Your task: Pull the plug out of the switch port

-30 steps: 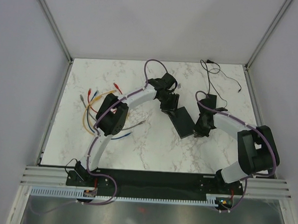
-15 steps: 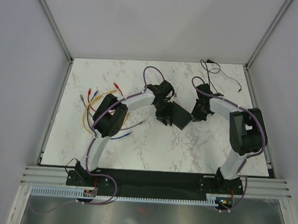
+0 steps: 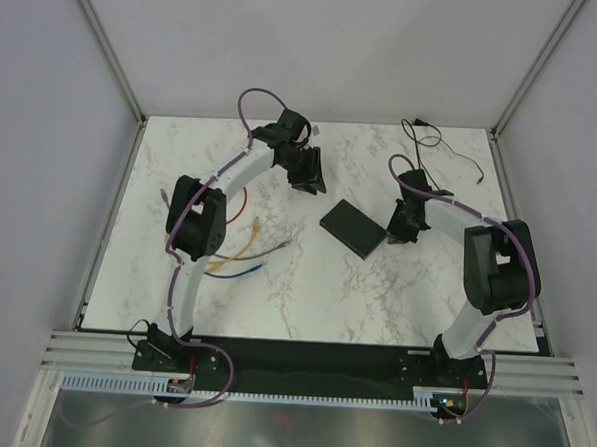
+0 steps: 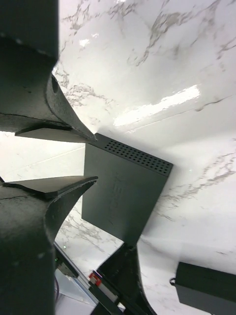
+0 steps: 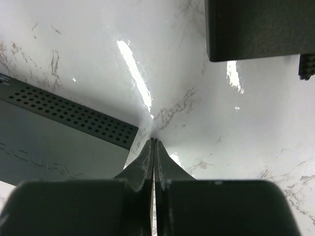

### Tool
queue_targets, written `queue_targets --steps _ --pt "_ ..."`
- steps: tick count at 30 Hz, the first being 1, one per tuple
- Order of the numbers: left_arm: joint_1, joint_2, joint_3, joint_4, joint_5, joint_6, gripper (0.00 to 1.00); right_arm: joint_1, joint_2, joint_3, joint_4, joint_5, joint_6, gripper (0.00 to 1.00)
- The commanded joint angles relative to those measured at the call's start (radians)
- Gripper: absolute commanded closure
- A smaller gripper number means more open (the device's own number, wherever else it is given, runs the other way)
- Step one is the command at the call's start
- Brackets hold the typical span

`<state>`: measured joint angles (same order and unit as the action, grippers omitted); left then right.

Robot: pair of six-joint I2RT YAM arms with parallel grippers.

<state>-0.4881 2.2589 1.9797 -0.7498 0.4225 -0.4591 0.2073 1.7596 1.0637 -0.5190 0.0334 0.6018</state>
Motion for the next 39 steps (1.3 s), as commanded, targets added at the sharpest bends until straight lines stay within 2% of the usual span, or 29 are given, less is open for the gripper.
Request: queue_targets --steps 1,4,8,14,17,31,39 --pt "-0.018 0.025 0.067 0.001 0.044 -0.033 0.59 0.000 -0.051 -0.022 0.034 -0.027 0.022 0.98" --pt "-0.018 0.069 0.088 0.000 0.045 -0.052 0.60 -0.002 -0.051 -0.034 0.050 -0.032 0.033 0.98" --pt "-0.020 0.122 0.091 0.000 0.058 -0.067 0.69 -0.002 -0.037 -0.042 0.065 -0.076 0.049 0.98" --pt "-0.024 0.122 0.061 0.001 0.035 -0.055 0.82 0.000 -0.026 -0.036 0.089 -0.078 0.067 0.98" --pt "-0.027 0.108 0.033 0.001 0.033 -0.046 0.85 0.000 -0.002 -0.019 0.094 -0.086 0.067 0.98" --pt "-0.121 0.064 -0.067 0.004 0.041 -0.032 0.88 -0.005 0.112 0.123 0.103 -0.101 0.041 0.98" --pt "-0.132 0.067 -0.038 0.007 0.048 -0.041 0.88 -0.006 0.207 0.237 0.082 -0.132 0.016 0.98"
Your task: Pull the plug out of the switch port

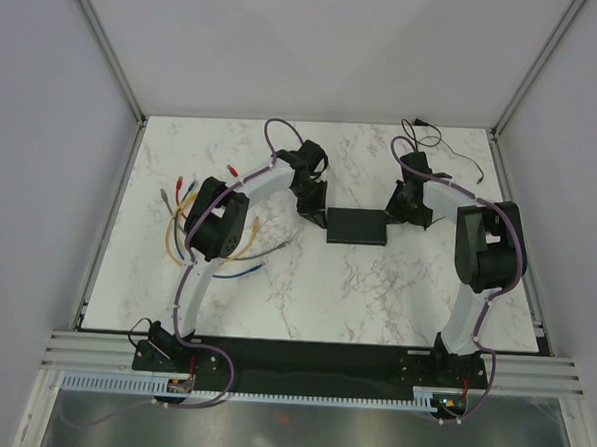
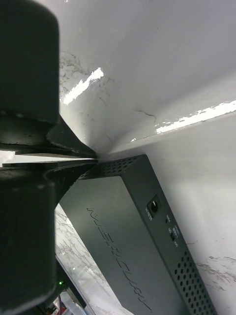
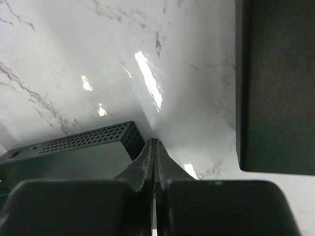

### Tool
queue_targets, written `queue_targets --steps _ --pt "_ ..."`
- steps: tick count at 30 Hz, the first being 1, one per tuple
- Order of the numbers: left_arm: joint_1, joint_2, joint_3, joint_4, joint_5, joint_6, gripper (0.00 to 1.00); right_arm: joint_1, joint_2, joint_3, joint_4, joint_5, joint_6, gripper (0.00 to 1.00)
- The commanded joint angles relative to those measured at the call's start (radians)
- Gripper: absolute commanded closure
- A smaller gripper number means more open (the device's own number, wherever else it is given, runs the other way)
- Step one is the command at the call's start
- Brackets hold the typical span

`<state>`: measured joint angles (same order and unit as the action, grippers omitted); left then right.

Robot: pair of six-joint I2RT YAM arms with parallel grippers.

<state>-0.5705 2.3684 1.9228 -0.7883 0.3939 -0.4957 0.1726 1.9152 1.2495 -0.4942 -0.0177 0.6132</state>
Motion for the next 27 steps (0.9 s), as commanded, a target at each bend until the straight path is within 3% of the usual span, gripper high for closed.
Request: queue_targets --steps 1,14,22,26,27 --pt "-0.051 -0.041 0.025 0.047 0.082 -0.003 0.88 0.028 0.057 0.059 0.054 -0.083 0.003 0.98" --pt "0.046 -0.182 -0.093 0.044 -0.006 0.046 0.84 0.007 -0.010 0.059 -0.035 0.021 -0.062 0.98" --pt "0.086 -0.305 -0.125 0.020 -0.015 0.088 0.81 0.005 -0.156 0.059 -0.136 0.220 -0.159 0.95" --pt "0.089 -0.417 -0.185 0.023 0.005 0.071 0.76 0.005 -0.220 0.053 -0.190 0.231 -0.204 0.89" --pt "0.089 -0.440 -0.217 0.024 0.006 0.065 0.75 0.005 -0.247 0.042 -0.198 0.231 -0.213 0.82"
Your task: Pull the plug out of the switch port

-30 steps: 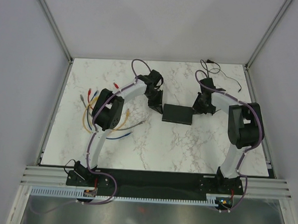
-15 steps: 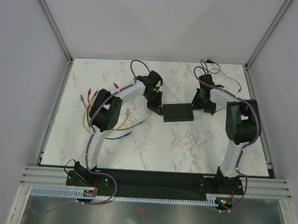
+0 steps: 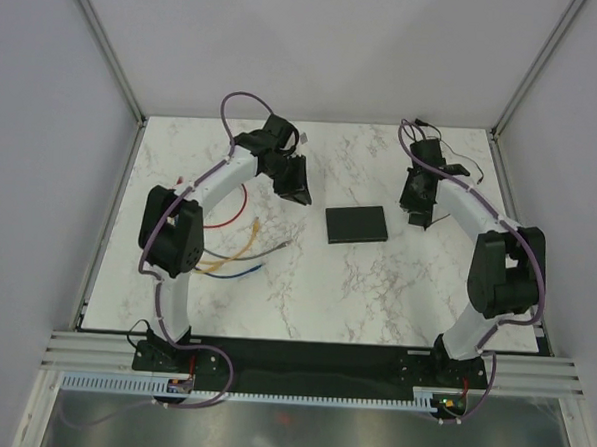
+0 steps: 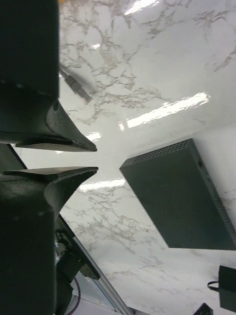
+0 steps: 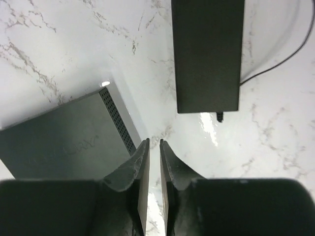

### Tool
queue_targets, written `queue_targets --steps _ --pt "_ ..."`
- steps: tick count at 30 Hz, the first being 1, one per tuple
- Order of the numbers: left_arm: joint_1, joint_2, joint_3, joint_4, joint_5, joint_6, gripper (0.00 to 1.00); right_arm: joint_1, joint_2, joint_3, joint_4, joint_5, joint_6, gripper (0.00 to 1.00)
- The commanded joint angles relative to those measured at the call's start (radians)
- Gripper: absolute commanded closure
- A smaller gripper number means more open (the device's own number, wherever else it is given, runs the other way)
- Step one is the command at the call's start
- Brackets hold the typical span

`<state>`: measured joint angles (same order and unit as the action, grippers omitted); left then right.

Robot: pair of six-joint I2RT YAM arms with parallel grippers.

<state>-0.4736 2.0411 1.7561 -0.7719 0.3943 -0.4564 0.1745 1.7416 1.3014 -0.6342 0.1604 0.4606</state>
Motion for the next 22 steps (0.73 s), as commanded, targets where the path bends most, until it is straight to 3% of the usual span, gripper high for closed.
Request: queue_targets --steps 1,3,5,7,8,9,10,15,19,22 --pt "-0.008 -0.136 -0.070 0.013 0.006 0.018 0.74 0.003 -0.089 -0.019 -0.061 0.047 -0.062 0.77" --pt "-0.008 -0.215 -0.143 0.042 0.008 -0.008 0.71 0.002 -0.134 -0.051 -0.062 0.025 -0.066 0.65" --pt "-0.007 -0.278 -0.205 0.071 0.015 -0.045 0.61 0.003 -0.160 -0.073 -0.061 -0.016 -0.068 0.51" --pt "-0.005 -0.372 -0.305 0.131 0.055 -0.076 0.55 0.002 -0.188 -0.096 -0.062 -0.038 -0.065 0.32" --pt "-0.003 -0.402 -0.341 0.161 0.070 -0.109 0.46 0.003 -0.195 -0.103 -0.064 -0.057 -0.063 0.26" --pt "-0.003 -0.433 -0.418 0.221 0.086 -0.128 0.43 0.003 -0.211 -0.119 -0.064 -0.061 -0.053 0.10" --pt "-0.002 -0.505 -0.463 0.264 0.116 -0.143 0.36 0.002 -0.220 -0.129 -0.064 -0.071 -0.040 0.02" --pt "0.000 -0.714 -0.801 0.576 0.218 -0.315 0.26 0.003 -0.290 -0.235 -0.001 -0.159 -0.034 0.02" --pt "0.001 -0.881 -1.061 0.950 0.276 -0.459 0.22 0.003 -0.346 -0.365 0.118 -0.310 -0.001 0.02" --pt "0.000 -1.021 -1.262 1.199 0.320 -0.586 0.21 0.003 -0.436 -0.509 0.381 -0.511 0.039 0.02"
